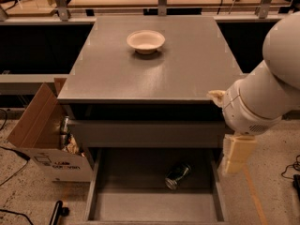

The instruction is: Pick green can from middle drawer and place on counter

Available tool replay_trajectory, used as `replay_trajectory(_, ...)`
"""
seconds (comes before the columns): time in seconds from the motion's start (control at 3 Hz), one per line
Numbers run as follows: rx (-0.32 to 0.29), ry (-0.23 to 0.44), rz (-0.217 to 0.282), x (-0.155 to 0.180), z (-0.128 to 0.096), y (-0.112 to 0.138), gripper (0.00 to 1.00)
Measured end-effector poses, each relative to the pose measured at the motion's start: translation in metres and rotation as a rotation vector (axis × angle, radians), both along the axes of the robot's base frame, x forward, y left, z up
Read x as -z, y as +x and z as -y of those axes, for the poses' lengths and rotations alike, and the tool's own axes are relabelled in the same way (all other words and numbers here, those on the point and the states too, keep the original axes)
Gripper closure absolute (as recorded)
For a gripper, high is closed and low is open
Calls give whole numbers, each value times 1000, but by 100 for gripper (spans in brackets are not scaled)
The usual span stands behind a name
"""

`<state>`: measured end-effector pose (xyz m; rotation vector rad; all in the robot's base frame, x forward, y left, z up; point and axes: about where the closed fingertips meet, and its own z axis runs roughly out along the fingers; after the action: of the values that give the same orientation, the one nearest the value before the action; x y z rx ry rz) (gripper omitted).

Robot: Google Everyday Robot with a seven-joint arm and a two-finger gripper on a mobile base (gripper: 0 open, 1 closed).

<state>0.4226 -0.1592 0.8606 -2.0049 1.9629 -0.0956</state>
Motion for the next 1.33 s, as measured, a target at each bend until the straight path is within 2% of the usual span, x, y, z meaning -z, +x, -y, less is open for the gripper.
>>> replay_trajectory(0.33,-5,-59,32,7,-18,2,0)
replay_trajectory(0.67,-90,-154,68,64,-23,-1,0)
replay_trajectory(1.0,-260,-144,128,125,-19,2,0)
replay_trajectory(1.33,-297,-162,158,117,-21,7,0)
